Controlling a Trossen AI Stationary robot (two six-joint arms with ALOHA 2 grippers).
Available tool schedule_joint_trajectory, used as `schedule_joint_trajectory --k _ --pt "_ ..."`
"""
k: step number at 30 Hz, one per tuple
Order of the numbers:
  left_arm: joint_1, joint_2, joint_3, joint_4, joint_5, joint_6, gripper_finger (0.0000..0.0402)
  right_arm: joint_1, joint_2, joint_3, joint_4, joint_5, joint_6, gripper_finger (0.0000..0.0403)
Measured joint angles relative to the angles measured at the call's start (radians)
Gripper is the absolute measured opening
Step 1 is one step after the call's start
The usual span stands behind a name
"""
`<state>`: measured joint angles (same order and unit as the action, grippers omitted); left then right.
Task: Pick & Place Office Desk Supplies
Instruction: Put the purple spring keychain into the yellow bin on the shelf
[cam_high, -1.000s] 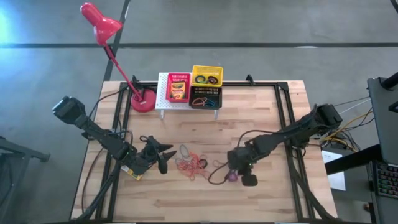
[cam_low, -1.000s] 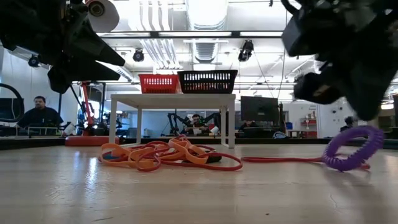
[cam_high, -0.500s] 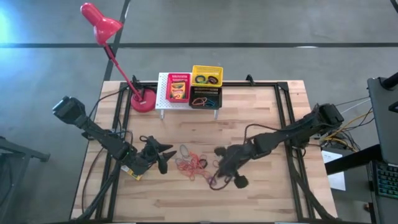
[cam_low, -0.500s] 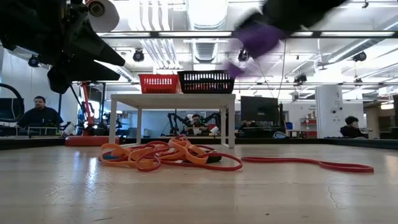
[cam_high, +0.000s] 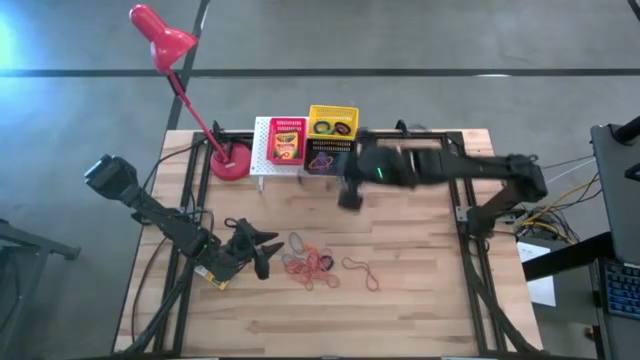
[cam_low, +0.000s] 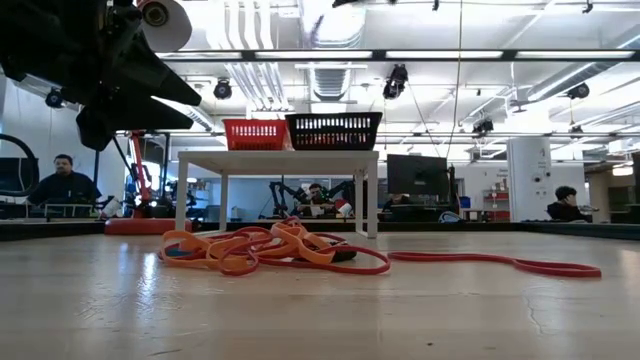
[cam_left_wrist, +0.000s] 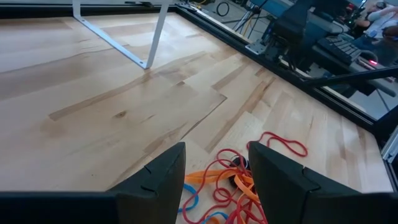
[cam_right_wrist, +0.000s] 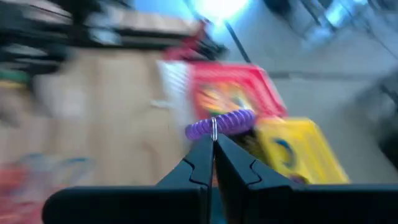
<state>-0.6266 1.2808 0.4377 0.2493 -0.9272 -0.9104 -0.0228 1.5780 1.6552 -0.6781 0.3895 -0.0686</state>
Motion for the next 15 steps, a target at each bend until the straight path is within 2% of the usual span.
schedule_joint_trajectory --k 8,11,15 --pt "0.0 0.0 0.0 0.0 0.0 0.0 0.0181 -0.364 0.103 0.083 -0.033 -0.171 -0.022 0.0008" --pt "0.001 0.0 0.0 0.0 -0.002 0.0 0.0181 -0.444 0.155 0.088 -0.014 -0.255 -0.02 0.0008" --pt "0.001 0.0 0.0 -0.001 -0.006 0.0 0.0181 -0.497 0.212 0.089 0.006 -0.304 -0.018 0.0008"
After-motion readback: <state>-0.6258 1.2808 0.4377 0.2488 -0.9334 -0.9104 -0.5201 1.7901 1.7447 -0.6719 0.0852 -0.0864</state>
